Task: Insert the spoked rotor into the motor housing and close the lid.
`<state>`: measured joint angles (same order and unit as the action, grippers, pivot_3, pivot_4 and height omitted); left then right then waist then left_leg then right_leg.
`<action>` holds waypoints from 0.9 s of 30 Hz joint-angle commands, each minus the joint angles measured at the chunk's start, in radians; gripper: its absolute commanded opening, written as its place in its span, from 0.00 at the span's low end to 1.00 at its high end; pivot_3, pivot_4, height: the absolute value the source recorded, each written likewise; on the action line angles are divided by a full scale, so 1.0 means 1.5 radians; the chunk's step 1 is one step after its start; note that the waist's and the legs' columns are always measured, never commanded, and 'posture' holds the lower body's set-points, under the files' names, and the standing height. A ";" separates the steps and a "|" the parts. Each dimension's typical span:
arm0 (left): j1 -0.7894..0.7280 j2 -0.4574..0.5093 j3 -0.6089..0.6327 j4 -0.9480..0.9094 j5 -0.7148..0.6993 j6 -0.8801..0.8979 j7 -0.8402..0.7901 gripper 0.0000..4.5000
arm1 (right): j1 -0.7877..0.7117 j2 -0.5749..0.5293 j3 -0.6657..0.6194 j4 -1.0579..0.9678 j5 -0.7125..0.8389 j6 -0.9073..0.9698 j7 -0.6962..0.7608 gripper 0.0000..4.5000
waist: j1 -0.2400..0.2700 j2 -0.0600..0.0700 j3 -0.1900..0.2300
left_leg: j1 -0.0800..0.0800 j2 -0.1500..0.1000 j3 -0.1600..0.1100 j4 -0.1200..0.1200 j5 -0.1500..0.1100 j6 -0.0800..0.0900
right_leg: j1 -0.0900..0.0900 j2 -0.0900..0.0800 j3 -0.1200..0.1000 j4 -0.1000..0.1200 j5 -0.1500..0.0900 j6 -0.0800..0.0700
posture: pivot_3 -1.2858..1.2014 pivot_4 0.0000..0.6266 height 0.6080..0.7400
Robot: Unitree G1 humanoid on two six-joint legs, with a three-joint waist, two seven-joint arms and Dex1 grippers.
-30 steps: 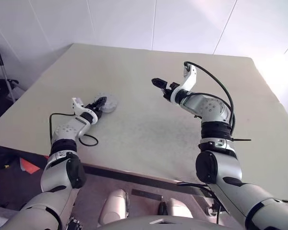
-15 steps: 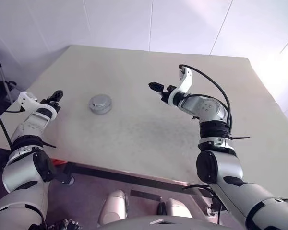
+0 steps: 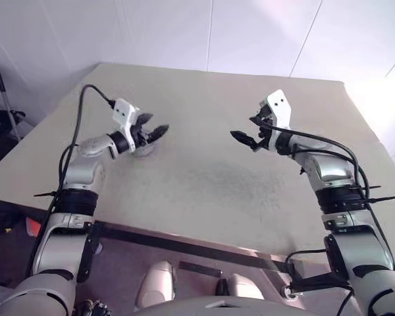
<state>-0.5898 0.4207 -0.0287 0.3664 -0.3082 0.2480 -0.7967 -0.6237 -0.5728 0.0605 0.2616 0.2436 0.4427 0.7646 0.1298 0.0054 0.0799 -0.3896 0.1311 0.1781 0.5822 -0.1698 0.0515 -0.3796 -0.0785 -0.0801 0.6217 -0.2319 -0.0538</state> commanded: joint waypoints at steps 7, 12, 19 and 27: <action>0.026 -0.025 -0.027 -0.031 0.004 0.008 -0.047 0.83 | 0.030 -0.025 -0.012 -0.031 -0.011 -0.022 0.053 0.99 | -0.004 0.001 0.000 | -0.004 0.004 0.000 0.009 -0.003 0.004 | -0.002 0.002 -0.001 0.002 0.002 -0.004 | 0.52 0.00 1.00; 0.018 -0.032 -0.015 -0.034 -0.002 0.015 -0.037 0.83 | 0.036 -0.012 -0.016 -0.046 -0.008 -0.011 0.044 0.99 | -0.004 0.001 0.000 | 0.000 0.004 0.000 0.011 -0.003 0.005 | 0.005 0.002 -0.001 0.001 0.003 -0.004 | 0.52 0.00 1.00; 0.020 -0.042 -0.001 -0.057 -0.002 0.027 -0.006 0.83 | 0.036 0.007 -0.024 -0.045 -0.004 -0.009 0.023 0.99 | -0.003 0.001 0.000 | 0.004 0.004 0.000 0.010 -0.003 0.005 | 0.008 0.002 -0.001 0.001 0.003 -0.004 | 0.52 0.00 1.00; 0.021 -0.055 0.002 -0.087 -0.007 0.048 0.014 0.83 | 0.032 0.021 -0.033 -0.041 0.000 -0.002 0.014 0.99 | -0.003 0.001 0.000 | 0.004 0.004 0.000 0.010 -0.004 0.006 | 0.008 0.002 -0.001 0.000 0.003 -0.004 | 0.52 0.00 1.00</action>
<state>-0.5362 0.3379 -0.0458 0.2864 -0.3083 0.3188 -0.7806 -0.5593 -0.5383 0.0411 0.2275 0.2364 0.4453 0.7922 0.1247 0.0071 0.0798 -0.3839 0.1370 0.1781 0.5978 -0.1753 0.0598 -0.3678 -0.0753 -0.0818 0.6223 -0.2280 -0.0598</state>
